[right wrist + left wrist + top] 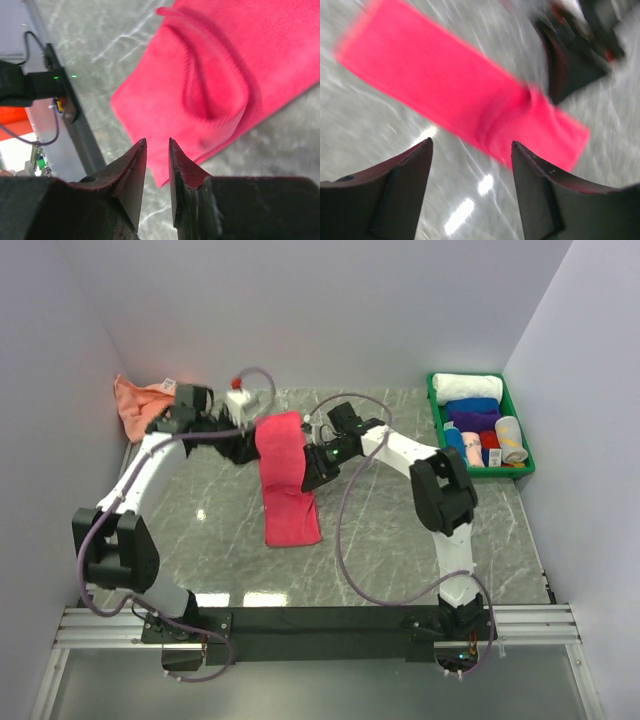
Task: Roll the towels
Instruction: Fold the towel, then roll the towel
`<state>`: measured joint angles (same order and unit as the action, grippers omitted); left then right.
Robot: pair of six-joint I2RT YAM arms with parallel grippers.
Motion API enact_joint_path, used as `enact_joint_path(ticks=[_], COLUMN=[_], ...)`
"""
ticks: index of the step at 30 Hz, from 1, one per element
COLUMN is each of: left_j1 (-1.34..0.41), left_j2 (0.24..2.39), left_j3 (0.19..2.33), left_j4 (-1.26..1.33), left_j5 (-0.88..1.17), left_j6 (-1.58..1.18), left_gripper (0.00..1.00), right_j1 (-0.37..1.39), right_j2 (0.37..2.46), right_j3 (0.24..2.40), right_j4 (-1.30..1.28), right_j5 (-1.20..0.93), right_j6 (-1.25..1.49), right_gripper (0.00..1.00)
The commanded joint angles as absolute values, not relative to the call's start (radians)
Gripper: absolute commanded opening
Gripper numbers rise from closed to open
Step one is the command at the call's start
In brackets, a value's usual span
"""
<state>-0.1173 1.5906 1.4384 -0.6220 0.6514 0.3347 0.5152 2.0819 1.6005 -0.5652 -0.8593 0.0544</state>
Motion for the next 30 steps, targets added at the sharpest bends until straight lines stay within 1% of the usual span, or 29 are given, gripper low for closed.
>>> enact_joint_path(ticks=[1,2,3,4,6,7,10,12,14,19,23,30], left_j1=[-0.193,-0.219,-0.244,-0.297,-0.36,-0.424,-0.57,-0.664,-0.713,-0.802,-0.824,-0.836], left_j2=[1.489,1.453,1.416,1.381,1.284,1.235,1.183,1.17,1.175,1.236,1.295,1.384], left_j3=[1.226,1.174,1.076,1.03,0.913,0.879,0.773,0.705,0.666,0.655,0.65,0.65], left_j4=[-0.715,-0.691,-0.664,-0.602,-0.546,-0.502,-0.421,-0.371,-0.31,-0.258,-0.213,-0.215], left_j5=[0.597,0.563,0.53,0.479,0.433,0.404,0.338,0.26,0.197,0.176,0.156,0.158], left_j6=[0.561,0.613,0.635,0.653,0.699,0.712,0.761,0.784,0.807,0.811,0.818,0.828], left_gripper=[0.66,0.65,0.65,0.65,0.67,0.67,0.66,0.64,0.63,0.61,0.6,0.56], right_j1=[0.551,0.555,0.558,0.566,0.577,0.578,0.584,0.583,0.583,0.584,0.584,0.583], right_j2=[2.167,2.181,2.195,2.225,2.256,2.281,2.322,2.341,2.347,2.352,2.35,2.353], right_j3=[1.701,1.718,1.73,1.75,1.763,1.763,1.75,1.749,1.744,1.735,1.729,1.71], right_j4=[-0.598,-0.597,-0.594,-0.595,-0.603,-0.603,-0.592,-0.588,-0.584,-0.586,-0.594,-0.598], right_j5=[-0.824,-0.815,-0.795,-0.785,-0.755,-0.746,-0.715,-0.709,-0.704,-0.709,-0.706,-0.709], right_j6=[0.054,0.055,0.055,0.054,0.045,0.041,0.049,0.051,0.055,0.057,0.049,0.04], right_gripper=[0.31,0.31,0.31,0.31,0.29,0.29,0.28,0.28,0.27,0.27,0.27,0.25])
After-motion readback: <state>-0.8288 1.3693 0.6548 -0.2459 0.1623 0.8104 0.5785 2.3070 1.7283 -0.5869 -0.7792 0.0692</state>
